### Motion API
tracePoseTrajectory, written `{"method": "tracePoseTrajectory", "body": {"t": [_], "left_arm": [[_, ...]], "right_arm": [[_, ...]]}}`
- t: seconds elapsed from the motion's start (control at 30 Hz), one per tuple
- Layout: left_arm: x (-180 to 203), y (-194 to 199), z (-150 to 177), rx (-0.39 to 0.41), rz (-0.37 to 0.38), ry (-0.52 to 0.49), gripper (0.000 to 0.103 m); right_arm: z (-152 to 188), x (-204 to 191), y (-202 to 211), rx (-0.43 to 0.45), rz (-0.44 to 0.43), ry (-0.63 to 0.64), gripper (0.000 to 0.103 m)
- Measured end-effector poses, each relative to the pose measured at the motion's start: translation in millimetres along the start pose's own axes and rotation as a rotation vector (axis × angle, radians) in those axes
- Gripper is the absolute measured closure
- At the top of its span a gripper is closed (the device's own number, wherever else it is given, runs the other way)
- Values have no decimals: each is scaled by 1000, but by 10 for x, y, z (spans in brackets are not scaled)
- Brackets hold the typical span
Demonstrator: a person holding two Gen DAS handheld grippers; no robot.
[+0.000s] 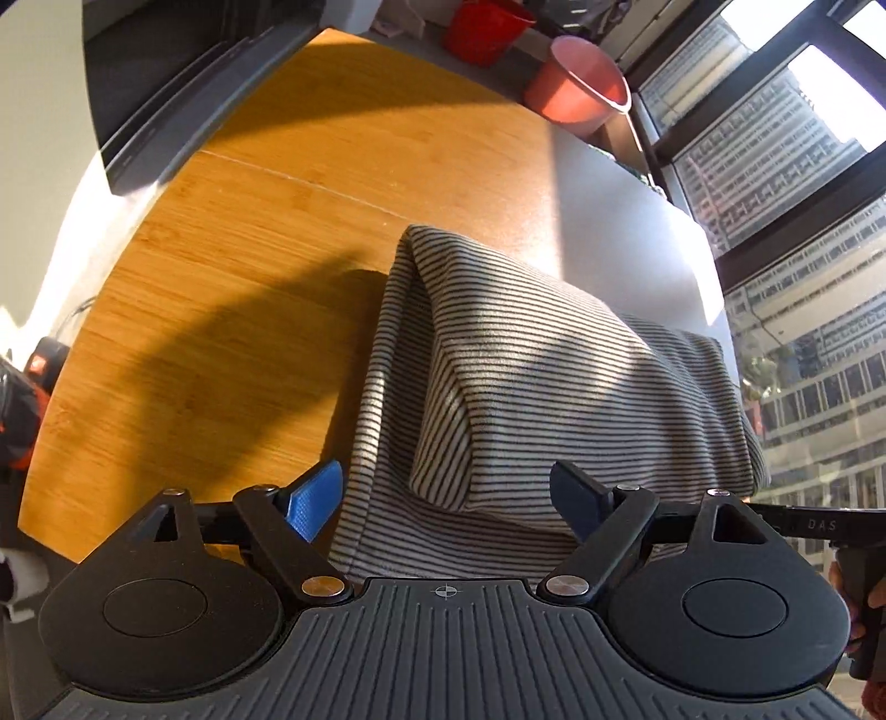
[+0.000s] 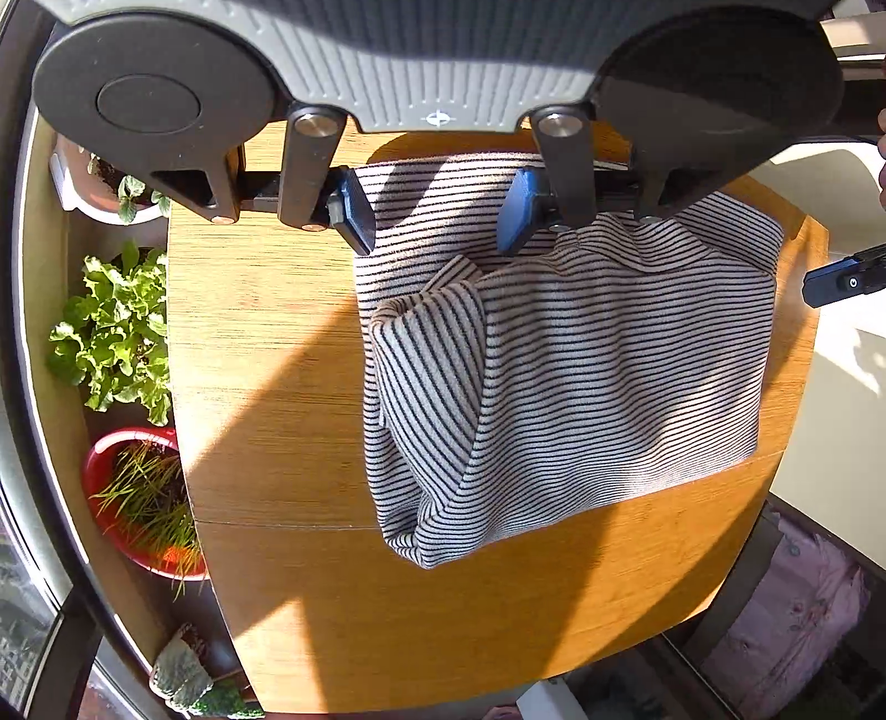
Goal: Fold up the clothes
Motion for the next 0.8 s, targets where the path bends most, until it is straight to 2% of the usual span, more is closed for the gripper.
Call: {"method": "tracePoseTrajectory", "body": {"t": [0.1,0.17,0.27,0.37,0.5,0.57,0.63,0.7,0.77,0.8], "left_arm": [[26,-38,-6,-2,23,0,13],[72,-103,-24,-5,37,2,11],[186,-256,-60,-15,45,-15,10],[302,-439,-78,-35,35,-47,9],[387,-578,-45,-41,-24,-81,8],[418,-606,-17,-26,-81,-103,16],[414,-548,-21,-9,-91,-106,44],[403,-477,-30,9,-93,-105,58],[393,-405,-40,27,-94,-104,73],[388,-370,-44,36,-95,-104,76]], "right_arm": [[37,113,236,101,-19,-55,37],[-8,104,347,180,-33,-73,34],[-98,32,359,254,-26,-32,26],[-179,-92,136,254,-9,46,25],[-195,-231,-182,231,15,100,26],[-191,-297,-333,219,25,119,45],[-190,-342,-320,220,15,116,63],[-203,-394,-260,227,10,125,70],[-226,-426,-163,234,-17,121,72],[-241,-432,-105,238,-41,112,72]]}}
Point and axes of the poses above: each gripper's, at about its wrist camera, not at the fingertips, and y roughly against the way its jaws point, x to its right, z to its underside, the point moved 1 cm from there along -y, roughly the way its jaws point, and after that the axes turned 1 degree about z, right-handed, at the moved point
